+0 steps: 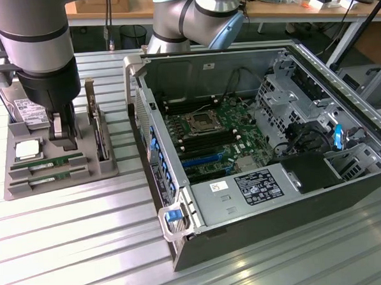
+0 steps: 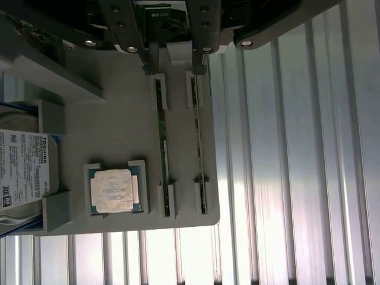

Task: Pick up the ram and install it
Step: 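Pick up the ram and move it above insertion slot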

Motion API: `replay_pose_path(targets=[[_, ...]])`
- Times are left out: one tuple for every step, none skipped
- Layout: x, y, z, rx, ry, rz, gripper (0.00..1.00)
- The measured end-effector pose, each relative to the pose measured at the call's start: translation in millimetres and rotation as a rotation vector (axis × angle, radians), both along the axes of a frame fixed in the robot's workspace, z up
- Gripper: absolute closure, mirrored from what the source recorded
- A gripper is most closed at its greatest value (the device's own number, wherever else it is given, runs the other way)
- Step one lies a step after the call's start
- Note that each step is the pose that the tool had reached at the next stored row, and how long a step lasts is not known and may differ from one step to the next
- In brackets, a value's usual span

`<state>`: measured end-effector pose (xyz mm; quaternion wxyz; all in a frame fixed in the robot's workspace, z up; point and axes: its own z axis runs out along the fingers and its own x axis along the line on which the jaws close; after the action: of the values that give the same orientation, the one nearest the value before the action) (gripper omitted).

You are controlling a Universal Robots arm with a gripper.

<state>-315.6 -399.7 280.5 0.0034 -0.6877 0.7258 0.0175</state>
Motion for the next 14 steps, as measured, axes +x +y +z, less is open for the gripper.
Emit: replay_pose_path(targets=[[0.0,0.0,-0.5,0.0001,0.0001,0.000,0.64],[0.0,0.0,-1.1,0.0002,-0.0001,0.000,0.64],[0.0,0.0,-1.3,0.0003,0.0001,0.000,0.64],[0.0,-0.1,-1.8,0.0005,0.0001,0.000,0.64],[-0.5,-0.4,-2.7,0.0008,0.0000,0.000,0.64],[-1.7,-0.8,-3.1,0.0012,-0.0002,0.000,0.64],[-2.9,-1.2,-3.4,0.0016,0.0000,0.000,0.64],[-3.8,-1.5,-3.6,0.0019,0.0000,0.000,0.64],[-4.9,-1.8,-3.8,0.0022,0.0000,0.000,0.64],[-6.4,-2.4,-4.2,0.0027,0.0000,0.000,0.64],[-7.4,-2.9,-4.4,0.0029,0.0000,0.001,0.64],[-8.3,-3.2,-4.6,0.0032,0.0000,0.000,0.64],[-9.5,-3.9,-5.0,0.0034,-0.0001,0.000,0.64],[-11.4,-5.1,-5.4,0.0035,0.0001,0.001,0.64]])
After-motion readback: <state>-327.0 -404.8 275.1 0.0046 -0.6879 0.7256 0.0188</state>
